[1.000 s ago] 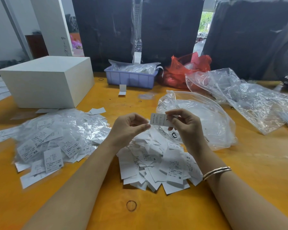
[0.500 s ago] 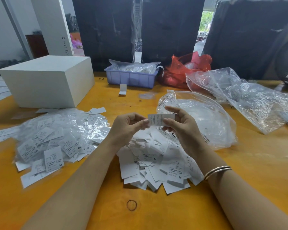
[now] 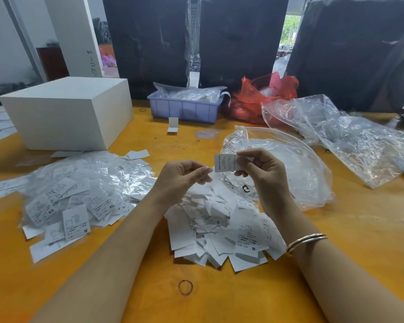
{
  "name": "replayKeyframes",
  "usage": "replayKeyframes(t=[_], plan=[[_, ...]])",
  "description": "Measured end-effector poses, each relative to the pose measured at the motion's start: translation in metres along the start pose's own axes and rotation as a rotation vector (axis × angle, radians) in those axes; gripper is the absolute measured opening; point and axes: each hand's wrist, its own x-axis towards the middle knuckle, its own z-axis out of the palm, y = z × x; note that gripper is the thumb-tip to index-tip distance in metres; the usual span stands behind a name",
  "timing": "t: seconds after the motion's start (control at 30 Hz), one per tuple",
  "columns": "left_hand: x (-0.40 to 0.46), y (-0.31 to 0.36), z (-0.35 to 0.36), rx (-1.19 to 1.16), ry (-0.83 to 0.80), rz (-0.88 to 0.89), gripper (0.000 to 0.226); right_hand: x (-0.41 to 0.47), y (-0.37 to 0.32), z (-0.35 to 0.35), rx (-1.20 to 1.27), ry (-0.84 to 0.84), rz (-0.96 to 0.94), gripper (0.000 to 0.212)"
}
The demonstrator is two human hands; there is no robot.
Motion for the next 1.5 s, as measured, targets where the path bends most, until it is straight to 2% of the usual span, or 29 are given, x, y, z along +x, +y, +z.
replayKeyframes(t=[0.37, 0.67, 0.8, 0.97, 1.1, 1.27, 1.5], plan=[[0.0001, -0.0017, -0.0013, 0.017, -0.006, 0.000, 0.017, 0.0000, 0.0004, -0.0011, -0.008, -0.008, -0.061, 0.024], [0.0004, -0.0021, -0.0013, 0.014, 0.019, 0.006, 0.004, -0.0024, 0.0031, -0.0005, -0.144, -0.121, -0.063, 0.019], [0.0000, -0.0013, -0.0013, 0.007, 0.017, 0.000, 0.003, -0.0018, 0.0029, -0.0013, -0.128, -0.081, -0.083, 0.024], [-0.0011, 0.0010, -0.0006, 0.000, 0.010, 0.005, 0.015, -0.0004, 0.0045, -0.0024, -0.097, -0.025, -0.079, 0.025], [-0.0009, -0.0006, -0.0009, -0.028, 0.027, 0.003, 0.009, -0.0014, 0.0066, -0.0007, -0.098, -0.053, -0.071, 0.024], [-0.0014, 0.0000, -0.0006, -0.049, 0.035, 0.017, 0.013, 0.0007, 0.0047, -0.0034, -0.055, 0.019, -0.065, 0.027], [-0.0012, -0.0007, -0.0012, 0.029, 0.086, 0.059, 0.014, -0.0020, 0.0033, 0.0030, -0.078, -0.023, -0.053, 0.025]])
